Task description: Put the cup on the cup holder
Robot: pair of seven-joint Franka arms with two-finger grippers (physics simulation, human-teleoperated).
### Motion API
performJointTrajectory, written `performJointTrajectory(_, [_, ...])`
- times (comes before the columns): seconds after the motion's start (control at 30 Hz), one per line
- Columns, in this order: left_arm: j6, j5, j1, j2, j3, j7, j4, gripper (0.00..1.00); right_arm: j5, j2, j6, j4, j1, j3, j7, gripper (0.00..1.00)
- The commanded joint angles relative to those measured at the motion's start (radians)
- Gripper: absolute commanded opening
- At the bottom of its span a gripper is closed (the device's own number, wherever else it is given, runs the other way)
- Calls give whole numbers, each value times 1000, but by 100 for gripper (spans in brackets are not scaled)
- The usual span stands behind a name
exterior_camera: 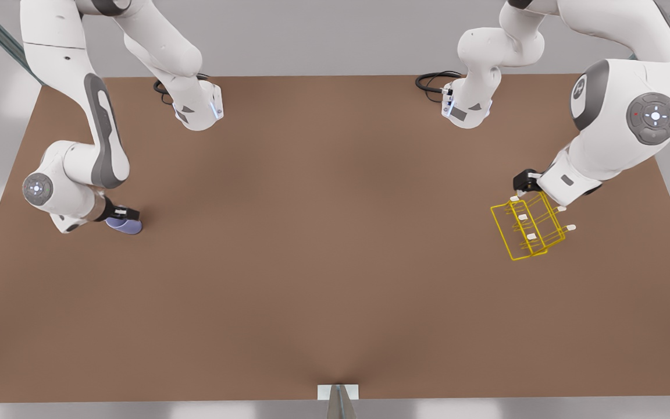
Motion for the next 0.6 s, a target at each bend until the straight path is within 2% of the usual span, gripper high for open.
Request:
performJointTrajectory(0.0, [-12,1,2,-1,0,7,0,100,3,2,198,-7,10,1,-221,100])
performJointTrajectory(0.3, [-12,1,2,-1,0,7,0,100,2,-12,299,-144,-9,1,-333,100])
performJointTrajectory(0.57, [-15,1,2,2,0,7,0,100,0,-35,303,-208,-35,1,-376,100])
